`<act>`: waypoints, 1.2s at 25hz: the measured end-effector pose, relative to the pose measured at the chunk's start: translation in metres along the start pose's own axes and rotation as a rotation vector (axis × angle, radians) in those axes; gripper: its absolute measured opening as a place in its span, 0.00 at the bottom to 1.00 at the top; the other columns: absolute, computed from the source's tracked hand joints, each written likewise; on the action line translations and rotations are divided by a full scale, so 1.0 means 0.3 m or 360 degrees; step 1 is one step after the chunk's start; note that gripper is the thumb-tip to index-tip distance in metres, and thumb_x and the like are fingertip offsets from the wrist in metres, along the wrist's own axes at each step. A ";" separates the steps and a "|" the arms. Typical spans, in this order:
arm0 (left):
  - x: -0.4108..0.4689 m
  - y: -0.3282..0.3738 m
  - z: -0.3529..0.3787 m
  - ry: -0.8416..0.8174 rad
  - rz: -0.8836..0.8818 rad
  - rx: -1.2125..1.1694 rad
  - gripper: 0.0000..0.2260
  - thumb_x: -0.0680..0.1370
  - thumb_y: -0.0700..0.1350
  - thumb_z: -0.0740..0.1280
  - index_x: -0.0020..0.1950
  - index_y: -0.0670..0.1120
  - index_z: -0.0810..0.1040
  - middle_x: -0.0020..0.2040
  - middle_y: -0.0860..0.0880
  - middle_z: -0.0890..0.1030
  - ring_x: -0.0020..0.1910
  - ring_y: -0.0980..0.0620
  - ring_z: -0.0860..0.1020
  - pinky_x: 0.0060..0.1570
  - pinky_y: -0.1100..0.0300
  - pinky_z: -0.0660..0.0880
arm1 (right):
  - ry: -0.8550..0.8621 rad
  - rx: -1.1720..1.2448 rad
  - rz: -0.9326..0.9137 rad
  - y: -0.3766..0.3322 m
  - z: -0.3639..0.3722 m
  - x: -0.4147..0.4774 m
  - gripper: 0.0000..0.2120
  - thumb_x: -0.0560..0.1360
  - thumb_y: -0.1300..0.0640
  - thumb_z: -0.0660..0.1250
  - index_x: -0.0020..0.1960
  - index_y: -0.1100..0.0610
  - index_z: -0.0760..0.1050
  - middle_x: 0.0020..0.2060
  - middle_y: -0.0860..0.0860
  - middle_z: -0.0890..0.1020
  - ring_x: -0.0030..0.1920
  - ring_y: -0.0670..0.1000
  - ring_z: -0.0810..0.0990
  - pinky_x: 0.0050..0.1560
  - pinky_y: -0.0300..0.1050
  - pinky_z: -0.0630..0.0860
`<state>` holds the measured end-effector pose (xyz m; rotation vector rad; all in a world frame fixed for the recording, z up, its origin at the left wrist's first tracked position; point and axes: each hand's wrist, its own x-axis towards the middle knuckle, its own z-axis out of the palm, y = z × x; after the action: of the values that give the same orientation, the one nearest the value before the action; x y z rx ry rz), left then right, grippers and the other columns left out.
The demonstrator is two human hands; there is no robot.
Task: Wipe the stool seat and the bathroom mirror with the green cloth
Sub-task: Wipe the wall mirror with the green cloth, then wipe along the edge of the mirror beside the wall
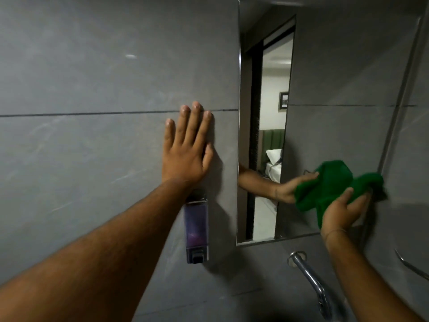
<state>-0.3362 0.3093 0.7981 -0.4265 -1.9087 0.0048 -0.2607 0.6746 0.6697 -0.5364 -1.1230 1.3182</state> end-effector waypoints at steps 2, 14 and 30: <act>-0.012 -0.041 -0.086 -0.0154 0.0102 0.0023 0.39 0.86 0.60 0.59 0.94 0.51 0.47 0.93 0.44 0.46 0.92 0.42 0.46 0.89 0.39 0.46 | -0.0216 0.0044 -0.0211 -0.201 0.103 -0.092 0.24 0.88 0.55 0.58 0.83 0.60 0.63 0.74 0.55 0.76 0.65 0.39 0.75 0.58 0.14 0.67; -0.002 -0.533 -0.636 0.0071 -0.0434 0.0141 0.36 0.87 0.57 0.55 0.94 0.52 0.46 0.94 0.46 0.47 0.92 0.44 0.48 0.90 0.39 0.48 | -0.0854 0.0446 -0.0945 -1.122 0.553 -0.730 0.25 0.87 0.58 0.60 0.82 0.62 0.64 0.81 0.62 0.69 0.80 0.57 0.70 0.80 0.39 0.68; -1.876 -0.263 -0.225 -0.1279 -0.0694 -0.0282 0.32 0.86 0.49 0.61 0.91 0.46 0.63 0.91 0.46 0.61 0.90 0.45 0.59 0.88 0.41 0.56 | -0.1763 -0.0528 0.0704 0.301 -0.354 -1.858 0.17 0.87 0.61 0.61 0.75 0.60 0.73 0.71 0.56 0.80 0.71 0.51 0.78 0.63 0.23 0.70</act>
<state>-0.1236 0.0561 0.3310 -0.1091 -2.7773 -0.3261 -0.1386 0.2046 0.3627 -0.2655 -2.2489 1.8958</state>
